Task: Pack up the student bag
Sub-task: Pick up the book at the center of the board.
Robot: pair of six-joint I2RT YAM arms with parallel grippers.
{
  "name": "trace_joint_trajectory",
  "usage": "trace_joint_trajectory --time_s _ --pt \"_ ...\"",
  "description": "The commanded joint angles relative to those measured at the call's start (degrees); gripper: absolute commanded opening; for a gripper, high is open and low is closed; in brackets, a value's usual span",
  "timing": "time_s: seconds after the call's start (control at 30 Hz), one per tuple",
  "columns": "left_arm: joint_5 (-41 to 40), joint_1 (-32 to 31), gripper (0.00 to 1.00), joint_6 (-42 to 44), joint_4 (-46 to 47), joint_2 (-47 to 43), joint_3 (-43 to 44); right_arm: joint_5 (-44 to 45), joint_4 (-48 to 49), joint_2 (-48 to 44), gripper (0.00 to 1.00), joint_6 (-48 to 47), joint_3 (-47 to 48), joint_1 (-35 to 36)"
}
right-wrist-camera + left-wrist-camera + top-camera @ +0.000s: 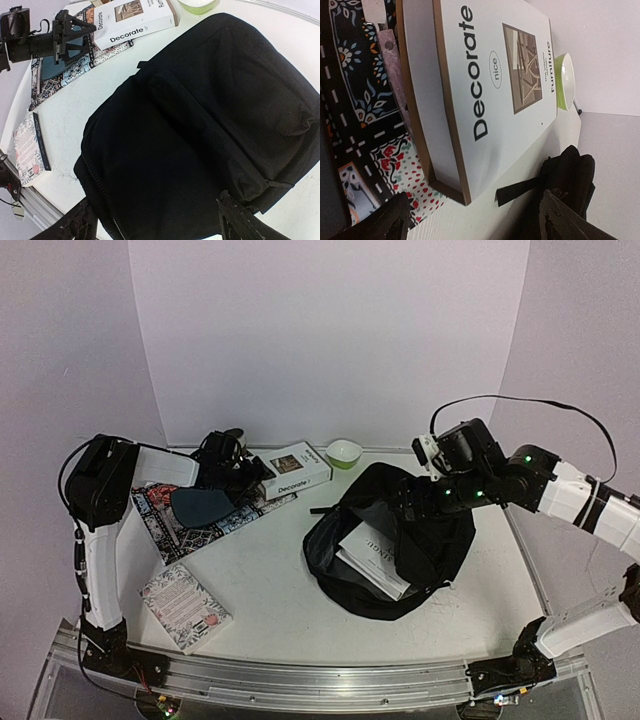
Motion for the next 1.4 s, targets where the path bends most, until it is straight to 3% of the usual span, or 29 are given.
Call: trace_joint_trajectory --time_s 0.0,0.53,0.7,0.9,1.37 --pt "-0.29 0.21 0.9 -2.33 2.91 2.36 3.63 2.22 1.1 -2.14 0.84 0.64 -0.89 -0.26" --pt "1.46 0.31 0.78 -7.77 8.03 8.6 4.8 3.05 1.2 -2.96 0.85 -0.26 -1.17 -0.26" --pt "2.2 0.3 0.69 -9.34 8.84 9.82 5.39 2.78 1.19 -2.72 0.86 -0.52 -0.99 -0.26" --pt "1.55 0.21 0.53 -9.86 9.06 6.63 3.02 3.03 1.19 -3.06 0.86 -0.78 -1.07 -0.26" --pt "1.5 -0.5 0.35 -9.12 9.41 -4.05 -4.63 2.52 1.37 -1.66 0.86 -1.47 0.82 -0.26"
